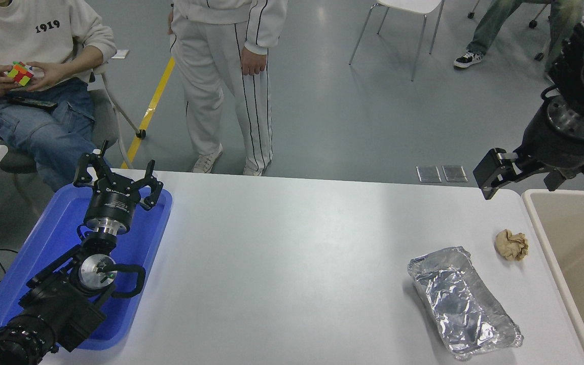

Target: Pick up foil plate and place in dustbin

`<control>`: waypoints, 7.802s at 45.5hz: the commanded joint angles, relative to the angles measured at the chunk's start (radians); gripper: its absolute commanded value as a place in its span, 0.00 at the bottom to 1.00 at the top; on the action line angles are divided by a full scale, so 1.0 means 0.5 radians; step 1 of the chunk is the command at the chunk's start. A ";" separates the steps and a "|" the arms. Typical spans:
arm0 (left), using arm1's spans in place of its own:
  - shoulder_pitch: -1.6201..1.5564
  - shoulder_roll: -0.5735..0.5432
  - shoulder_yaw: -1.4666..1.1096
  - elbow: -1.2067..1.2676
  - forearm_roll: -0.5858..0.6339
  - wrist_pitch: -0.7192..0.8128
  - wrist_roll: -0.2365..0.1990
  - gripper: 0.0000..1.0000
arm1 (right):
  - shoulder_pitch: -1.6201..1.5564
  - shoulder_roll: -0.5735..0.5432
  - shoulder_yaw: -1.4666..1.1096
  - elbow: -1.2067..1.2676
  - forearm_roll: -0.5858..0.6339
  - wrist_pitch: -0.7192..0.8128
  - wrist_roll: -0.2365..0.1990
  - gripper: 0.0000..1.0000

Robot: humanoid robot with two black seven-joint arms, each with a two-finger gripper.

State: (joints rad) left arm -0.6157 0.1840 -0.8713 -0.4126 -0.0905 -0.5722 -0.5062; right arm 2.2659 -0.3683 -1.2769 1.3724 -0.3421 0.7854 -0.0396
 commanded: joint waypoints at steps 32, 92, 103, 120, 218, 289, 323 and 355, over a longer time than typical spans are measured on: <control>-0.002 0.000 0.000 0.003 0.000 0.000 0.000 1.00 | -0.031 0.003 0.001 -0.002 0.000 0.000 0.000 1.00; 0.001 0.000 0.000 0.003 0.000 0.000 -0.003 1.00 | -0.644 -0.107 0.084 -0.069 -0.325 -0.491 0.000 0.88; 0.004 0.000 0.000 0.006 0.000 0.000 -0.003 1.00 | -1.022 -0.221 0.397 -0.082 -0.957 -0.647 0.000 0.87; 0.001 0.000 0.000 0.006 -0.003 0.000 -0.003 1.00 | -1.580 -0.227 0.630 -0.352 -1.157 -0.755 -0.004 0.88; 0.001 0.000 0.000 0.003 0.000 0.000 0.000 1.00 | -1.449 -0.377 0.419 -0.165 -0.589 -0.933 0.009 0.00; 0.001 0.000 0.000 0.003 0.000 0.000 0.000 1.00 | 0.460 -0.227 -0.045 0.262 -0.242 0.000 0.009 0.00; 0.004 0.000 0.000 0.006 -0.003 0.000 -0.003 1.00 | 0.254 -0.864 -0.621 -0.032 -0.288 0.000 -0.004 0.00; 0.004 0.000 0.000 0.006 0.000 0.000 -0.003 1.00 | -0.227 -1.239 -0.711 -0.459 -0.344 0.000 -0.007 0.00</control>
State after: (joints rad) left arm -0.6136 0.1841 -0.8713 -0.4096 -0.0907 -0.5713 -0.5078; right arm 2.2555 -0.9614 -1.6657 1.1856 -0.5096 0.7854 -0.0429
